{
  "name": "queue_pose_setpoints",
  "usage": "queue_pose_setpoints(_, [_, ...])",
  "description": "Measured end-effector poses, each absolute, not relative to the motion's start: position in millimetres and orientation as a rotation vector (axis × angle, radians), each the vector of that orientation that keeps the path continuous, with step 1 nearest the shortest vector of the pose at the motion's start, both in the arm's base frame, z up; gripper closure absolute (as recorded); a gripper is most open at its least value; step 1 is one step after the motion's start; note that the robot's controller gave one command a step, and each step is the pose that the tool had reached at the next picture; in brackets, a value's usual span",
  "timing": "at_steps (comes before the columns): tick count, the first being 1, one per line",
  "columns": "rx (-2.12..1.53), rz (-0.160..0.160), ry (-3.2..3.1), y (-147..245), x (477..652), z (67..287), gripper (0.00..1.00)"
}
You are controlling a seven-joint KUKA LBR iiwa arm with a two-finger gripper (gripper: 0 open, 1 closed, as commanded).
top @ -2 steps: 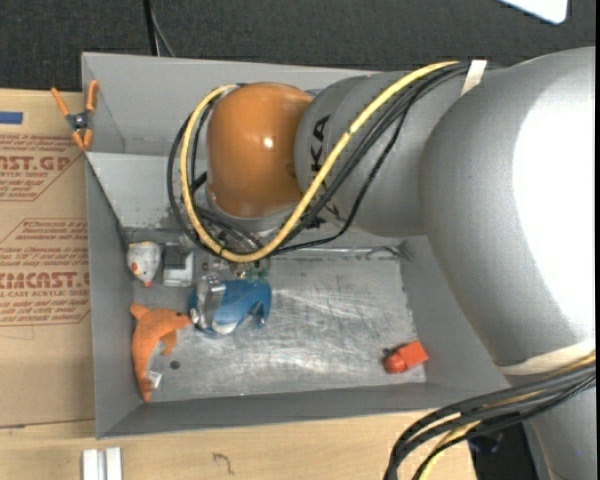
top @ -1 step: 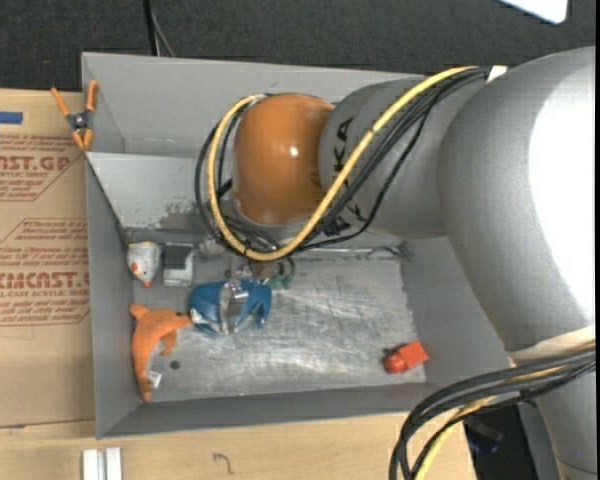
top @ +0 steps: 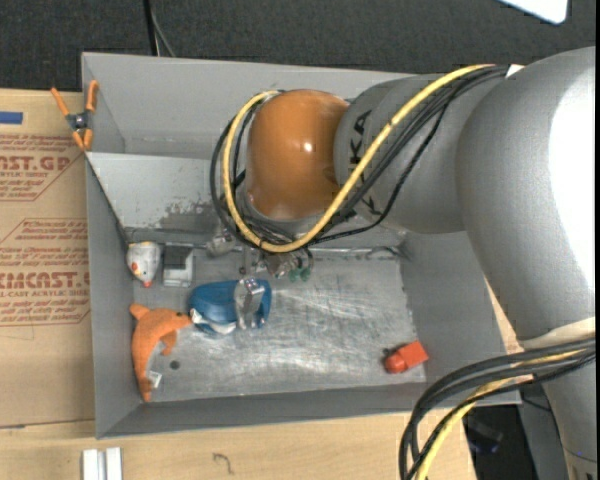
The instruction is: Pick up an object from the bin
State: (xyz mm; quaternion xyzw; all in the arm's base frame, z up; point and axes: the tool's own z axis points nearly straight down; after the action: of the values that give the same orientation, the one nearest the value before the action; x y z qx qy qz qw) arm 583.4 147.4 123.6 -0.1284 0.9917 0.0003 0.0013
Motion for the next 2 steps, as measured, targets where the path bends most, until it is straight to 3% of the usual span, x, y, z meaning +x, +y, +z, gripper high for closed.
queue_pose_setpoints(1, [-0.33,0.001,3.127,148.8,583.7,88.2,0.0])
queue_pose_setpoints(2, [-0.293,0.018,3.131,143.0,584.8,81.0,1.0])
